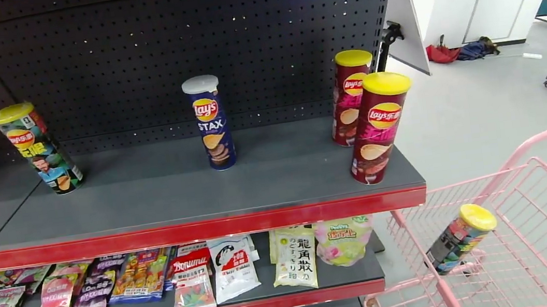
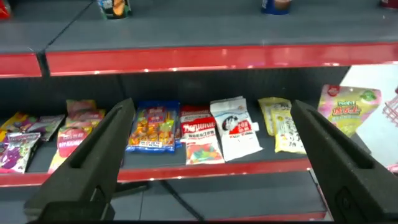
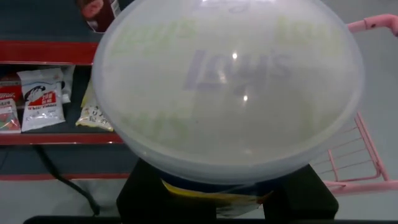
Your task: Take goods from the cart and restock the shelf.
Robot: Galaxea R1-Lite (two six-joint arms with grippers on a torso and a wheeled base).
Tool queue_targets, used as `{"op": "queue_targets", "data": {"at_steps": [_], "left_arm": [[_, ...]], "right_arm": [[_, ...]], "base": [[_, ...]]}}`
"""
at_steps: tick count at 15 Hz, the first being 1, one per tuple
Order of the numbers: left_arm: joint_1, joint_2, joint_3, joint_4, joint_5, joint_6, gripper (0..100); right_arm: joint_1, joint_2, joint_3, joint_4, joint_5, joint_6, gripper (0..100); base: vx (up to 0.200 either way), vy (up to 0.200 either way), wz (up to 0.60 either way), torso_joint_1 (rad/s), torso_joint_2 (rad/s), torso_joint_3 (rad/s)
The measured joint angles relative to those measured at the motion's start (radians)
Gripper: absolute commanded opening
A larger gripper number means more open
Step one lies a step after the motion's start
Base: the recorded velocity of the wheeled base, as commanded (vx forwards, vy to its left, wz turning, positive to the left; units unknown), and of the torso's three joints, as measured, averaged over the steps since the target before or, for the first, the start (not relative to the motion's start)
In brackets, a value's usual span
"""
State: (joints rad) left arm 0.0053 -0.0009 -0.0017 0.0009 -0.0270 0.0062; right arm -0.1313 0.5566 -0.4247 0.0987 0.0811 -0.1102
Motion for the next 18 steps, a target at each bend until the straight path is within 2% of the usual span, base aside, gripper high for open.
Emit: {"op": "queue_targets", "data": {"at_steps": [1,11,18], "left_arm": [[0.000,0.000,0.000,-0.001,-0.001,0.000,100],[0.000,0.000,0.000,-0.001,0.000,0.004,100],[0.000,0.000,0.001,-0.001,0.000,0.004,100]], "right_arm": [[0.000,-0.016,0.011,-0.002,0.001,0.000,0],[0.007,-0.135,0.061,0.001,0.006,0.001,0],[0.008,-0.155,0.061,0.000,0.005,-0.003,0]], "base": [[0.000,0.000,0.00,0.000,0.00,0.000],[0.000,0.200,0.00,0.001,0.00,0.001],[0.000,0.000,0.00,0.000,0.00,0.000]]}}
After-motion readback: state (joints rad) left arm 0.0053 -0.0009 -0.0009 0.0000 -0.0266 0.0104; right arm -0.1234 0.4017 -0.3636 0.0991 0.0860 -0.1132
